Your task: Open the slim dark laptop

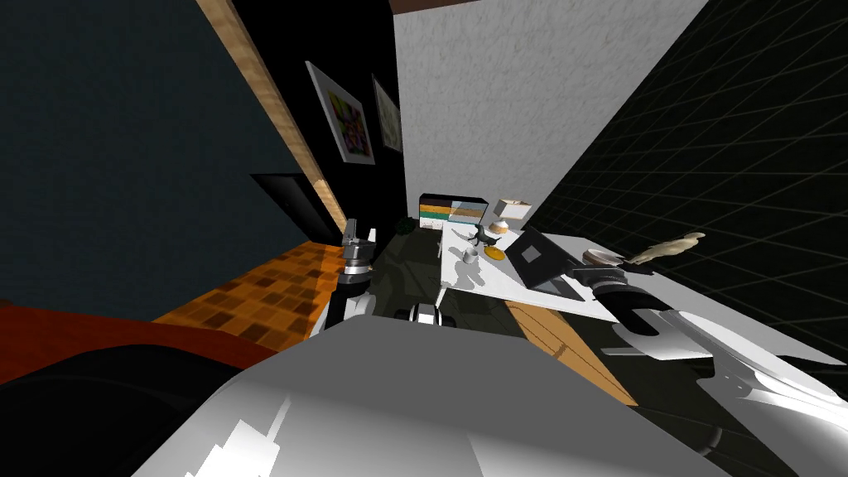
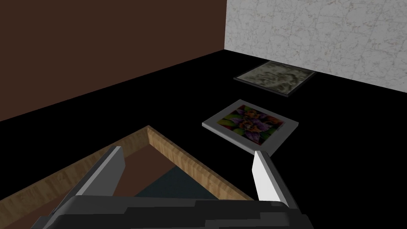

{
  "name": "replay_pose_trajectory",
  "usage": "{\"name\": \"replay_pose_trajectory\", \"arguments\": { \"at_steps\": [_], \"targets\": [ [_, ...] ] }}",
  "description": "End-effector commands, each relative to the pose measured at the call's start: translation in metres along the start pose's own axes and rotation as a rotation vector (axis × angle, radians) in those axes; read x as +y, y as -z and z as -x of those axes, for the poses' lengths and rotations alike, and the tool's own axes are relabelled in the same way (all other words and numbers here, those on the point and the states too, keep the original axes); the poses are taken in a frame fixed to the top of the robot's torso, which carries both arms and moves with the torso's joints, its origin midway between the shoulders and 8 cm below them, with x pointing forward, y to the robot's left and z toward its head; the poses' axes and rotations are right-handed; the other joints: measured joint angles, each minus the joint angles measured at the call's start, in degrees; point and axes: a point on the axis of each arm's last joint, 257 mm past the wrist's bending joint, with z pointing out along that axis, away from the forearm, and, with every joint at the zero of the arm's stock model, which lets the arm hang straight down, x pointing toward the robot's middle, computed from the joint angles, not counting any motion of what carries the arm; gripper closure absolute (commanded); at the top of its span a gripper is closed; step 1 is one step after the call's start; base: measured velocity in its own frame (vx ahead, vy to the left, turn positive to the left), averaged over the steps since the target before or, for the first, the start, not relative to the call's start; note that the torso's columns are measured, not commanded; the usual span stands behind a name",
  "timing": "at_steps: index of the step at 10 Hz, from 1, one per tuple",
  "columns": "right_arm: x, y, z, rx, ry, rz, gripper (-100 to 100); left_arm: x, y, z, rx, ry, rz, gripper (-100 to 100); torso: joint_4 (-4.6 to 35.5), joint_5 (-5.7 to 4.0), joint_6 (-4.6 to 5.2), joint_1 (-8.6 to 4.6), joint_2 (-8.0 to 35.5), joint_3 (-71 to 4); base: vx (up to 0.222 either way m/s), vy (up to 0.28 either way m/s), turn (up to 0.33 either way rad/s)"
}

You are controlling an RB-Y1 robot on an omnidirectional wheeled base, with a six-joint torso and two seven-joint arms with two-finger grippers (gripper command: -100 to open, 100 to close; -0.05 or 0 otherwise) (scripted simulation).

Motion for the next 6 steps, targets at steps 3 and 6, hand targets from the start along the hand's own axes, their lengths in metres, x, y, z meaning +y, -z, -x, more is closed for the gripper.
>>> {"name": "replay_pose_trajectory", "arguments": {
  "at_steps": [3, 6],
  "targets": [
    [-0.0116, -0.0032, -0.0169, 0.058, -0.145, 0.016, 100, 0.0000, 0.0000, 0.0000, 0.000, 0.000, 0.000, 0, 0.00, 0.02, 0.06, 0.01, -0.03, -0.02, -0.021, -0.045, 0.065],
    [-0.0061, -0.0046, -0.0193, 0.062, -0.207, 0.027, 100, 0.0000, 0.0000, 0.0000, 0.000, 0.000, 0.000, 0, 0.01, 0.08, -0.13, -0.07, -0.15, -0.11, -0.028, -0.065, 0.052]
  ]
}}
